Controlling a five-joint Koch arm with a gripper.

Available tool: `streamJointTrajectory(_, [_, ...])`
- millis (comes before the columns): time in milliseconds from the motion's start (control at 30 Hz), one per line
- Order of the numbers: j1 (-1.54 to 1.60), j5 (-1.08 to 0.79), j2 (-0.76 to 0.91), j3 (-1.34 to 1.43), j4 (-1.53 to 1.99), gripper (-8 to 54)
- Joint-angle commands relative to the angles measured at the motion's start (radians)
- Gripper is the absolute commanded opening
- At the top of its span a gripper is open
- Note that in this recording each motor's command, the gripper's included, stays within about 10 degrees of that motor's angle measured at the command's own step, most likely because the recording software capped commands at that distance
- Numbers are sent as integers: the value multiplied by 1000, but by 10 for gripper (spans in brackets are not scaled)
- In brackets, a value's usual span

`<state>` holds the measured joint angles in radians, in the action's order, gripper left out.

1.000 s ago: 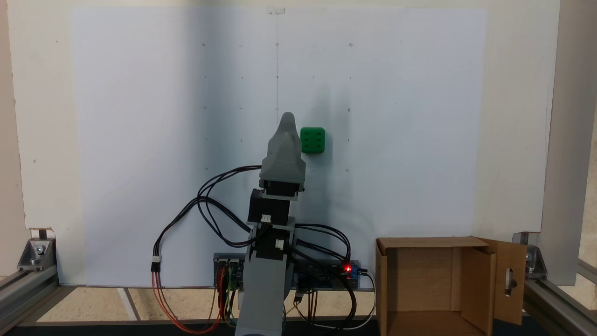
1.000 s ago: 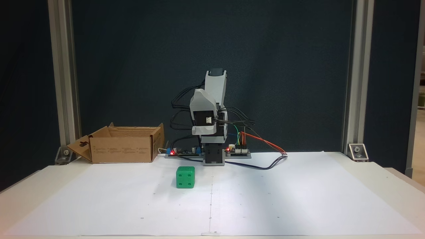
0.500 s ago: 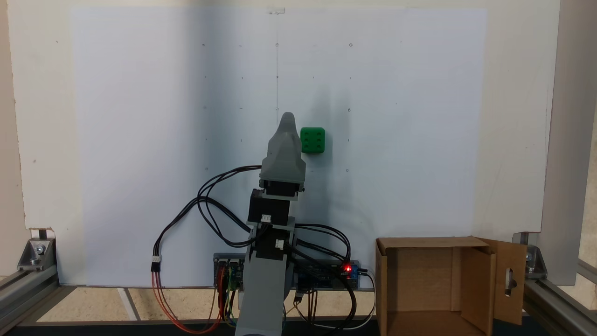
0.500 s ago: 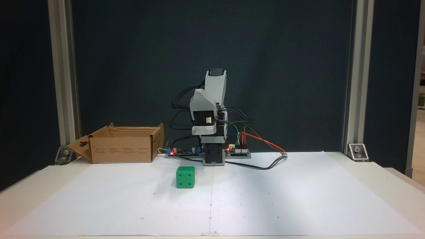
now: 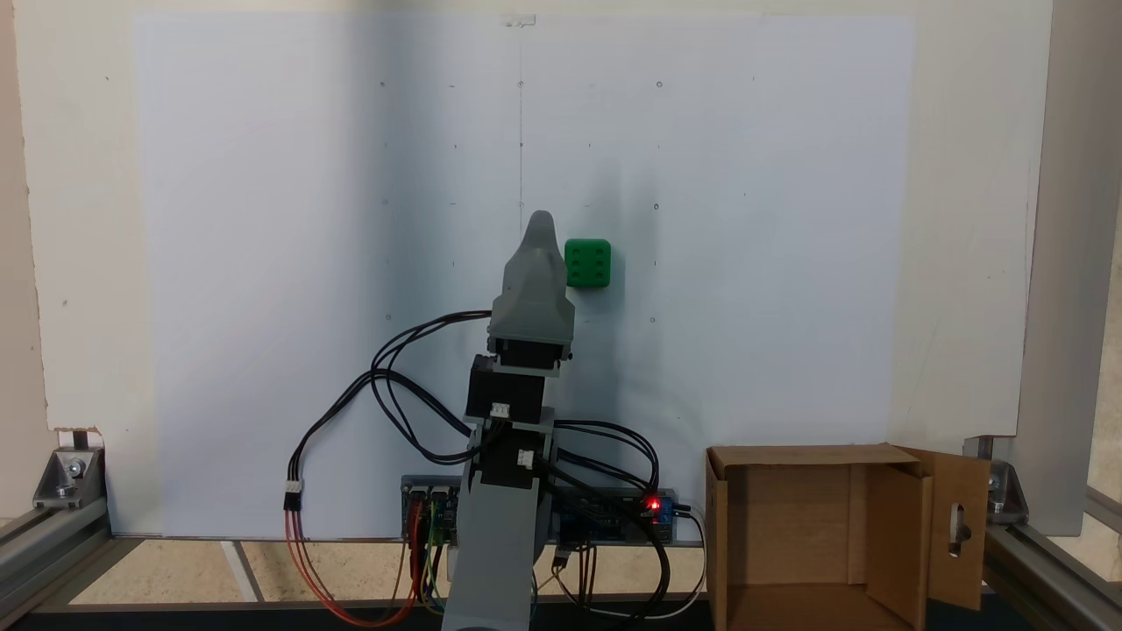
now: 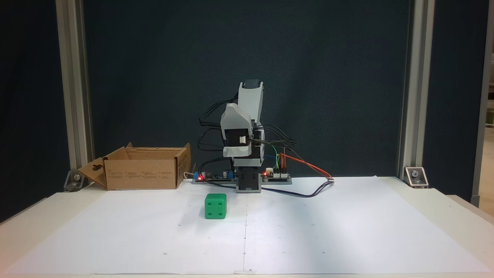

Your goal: Grasp a green dice and put it in the bin.

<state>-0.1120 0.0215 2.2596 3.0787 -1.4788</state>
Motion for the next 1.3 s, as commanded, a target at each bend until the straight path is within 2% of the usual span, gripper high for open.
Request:
streamJointTrajectory(0, [-9, -31, 109, 49, -11, 460])
streamJointTrajectory(933, [-15, -41, 106, 48, 20, 445])
streamJointTrajectory(1067, [-8, -41, 106, 25, 187, 439])
streamJointTrajectory(1267, [-11, -41, 107, -163, 607, 440])
